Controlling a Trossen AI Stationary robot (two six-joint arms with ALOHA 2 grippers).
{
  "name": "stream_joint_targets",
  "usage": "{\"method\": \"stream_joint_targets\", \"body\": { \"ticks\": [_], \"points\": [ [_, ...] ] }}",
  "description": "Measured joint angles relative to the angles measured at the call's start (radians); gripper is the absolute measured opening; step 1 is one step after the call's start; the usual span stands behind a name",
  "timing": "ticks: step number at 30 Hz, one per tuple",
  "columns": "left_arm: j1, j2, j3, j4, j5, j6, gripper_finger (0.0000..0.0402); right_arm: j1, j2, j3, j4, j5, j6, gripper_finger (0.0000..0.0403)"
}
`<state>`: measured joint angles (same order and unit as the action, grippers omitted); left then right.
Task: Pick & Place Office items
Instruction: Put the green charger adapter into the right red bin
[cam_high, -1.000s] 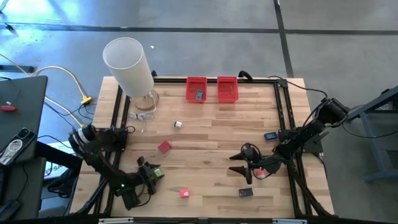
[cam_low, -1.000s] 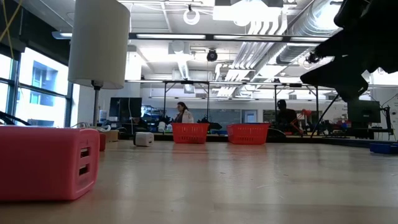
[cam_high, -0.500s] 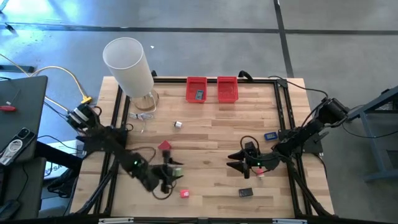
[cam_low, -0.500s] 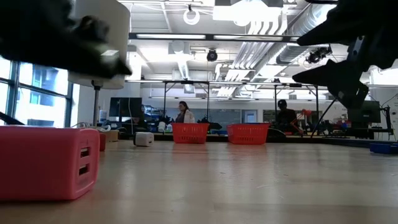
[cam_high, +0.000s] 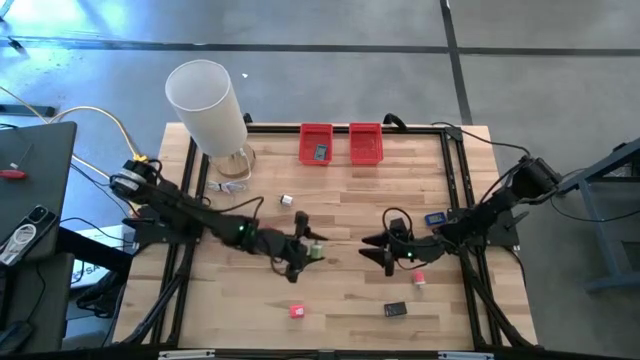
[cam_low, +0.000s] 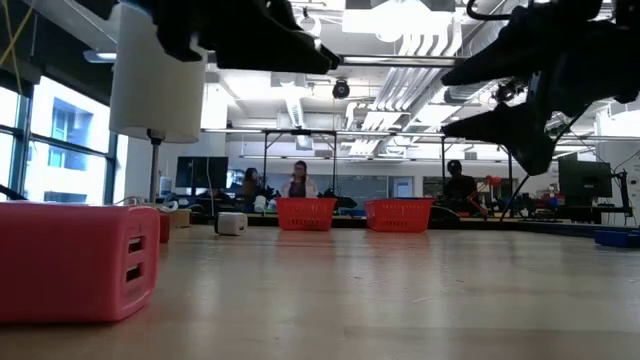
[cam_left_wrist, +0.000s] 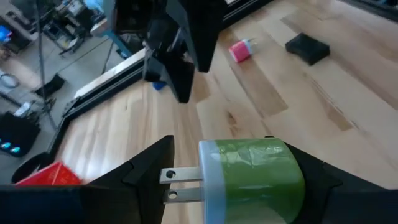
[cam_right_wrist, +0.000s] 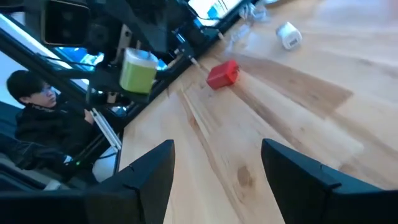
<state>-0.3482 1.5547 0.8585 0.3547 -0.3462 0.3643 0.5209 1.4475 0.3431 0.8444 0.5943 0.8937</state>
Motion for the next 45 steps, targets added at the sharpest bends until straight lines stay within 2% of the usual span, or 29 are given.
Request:
{"method": "stream_joint_targets", "body": {
  "ticks": [6, 12, 18, 24, 28, 34, 37, 39, 42, 45],
  "points": [
    [0.052, 0.000, 0.000, -0.003, 0.038, 0.020, 0.0225, -0.041, 0.000, 0.000, 0.115, -0.064, -0.157, 0.0229],
    [0.069, 0.000, 0.002, 0.015, 0.042, 0.072, 0.0225, -0.130, 0.000, 0.000, 0.170, -0.144, -0.162, 0.0229],
    [0.085, 0.000, 0.005, 0.021, 0.042, 0.094, 0.0225, -0.236, 0.000, 0.017, 0.185, -0.293, -0.164, 0.0229],
    [0.118, 0.000, 0.005, 0.055, 0.049, 0.156, 0.0225, -0.299, 0.000, 0.075, 0.174, -0.416, -0.243, 0.0229],
    [0.157, 0.000, 0.011, 0.056, 0.089, 0.192, 0.0225, -0.345, 0.000, 0.112, 0.129, -0.460, -0.269, 0.0229],
    [0.213, 0.000, 0.019, 0.058, 0.091, 0.255, 0.0225, -0.422, 0.000, 0.139, 0.027, -0.489, -0.271, 0.0229],
    [0.249, 0.000, 0.020, 0.058, 0.096, 0.268, 0.0225, -0.466, 0.000, 0.140, 0.042, -0.580, -0.307, 0.0229],
    [0.280, 0.000, 0.020, 0.058, 0.130, 0.271, 0.0225, -0.500, 0.000, 0.141, 0.054, -0.643, -0.321, 0.0229],
    [0.331, 0.000, 0.020, 0.059, 0.229, 0.276, 0.0225, -0.556, 0.000, 0.141, 0.045, -0.655, -0.316, 0.0229],
    [0.380, 0.000, 0.020, 0.069, 0.274, 0.275, 0.0225, -0.615, 0.000, 0.141, 0.030, -0.697, -0.314, 0.0229]
  ]
}}
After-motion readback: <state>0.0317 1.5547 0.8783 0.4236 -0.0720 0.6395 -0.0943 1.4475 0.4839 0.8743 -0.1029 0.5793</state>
